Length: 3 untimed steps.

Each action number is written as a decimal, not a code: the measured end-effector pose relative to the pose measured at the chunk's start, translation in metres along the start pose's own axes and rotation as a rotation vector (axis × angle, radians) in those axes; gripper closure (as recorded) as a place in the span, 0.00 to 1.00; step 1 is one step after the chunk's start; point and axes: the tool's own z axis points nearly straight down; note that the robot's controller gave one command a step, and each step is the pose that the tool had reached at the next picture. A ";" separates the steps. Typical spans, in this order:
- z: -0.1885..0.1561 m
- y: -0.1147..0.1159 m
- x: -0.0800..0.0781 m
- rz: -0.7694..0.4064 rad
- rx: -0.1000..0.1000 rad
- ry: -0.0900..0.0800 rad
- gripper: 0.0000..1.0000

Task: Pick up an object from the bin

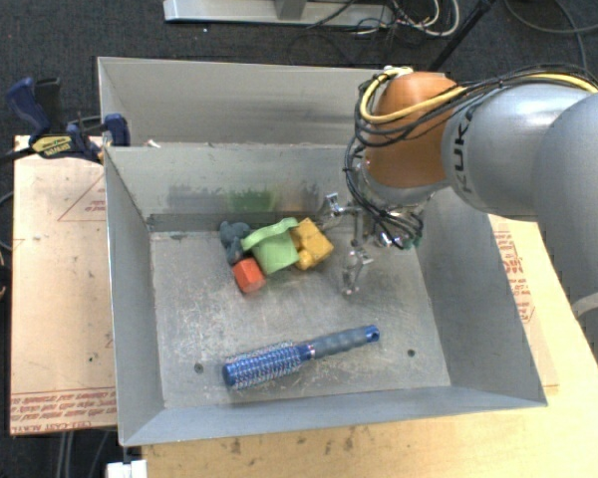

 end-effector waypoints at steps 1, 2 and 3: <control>0.000 0.073 -0.024 -0.026 0.004 -0.005 0.00; -0.001 0.071 -0.024 -0.021 0.001 -0.006 1.00; -0.142 0.065 -0.024 -0.041 0.000 -0.004 1.00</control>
Offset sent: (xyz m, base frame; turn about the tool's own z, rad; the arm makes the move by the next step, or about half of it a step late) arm -0.0065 0.0740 -0.0074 -0.0200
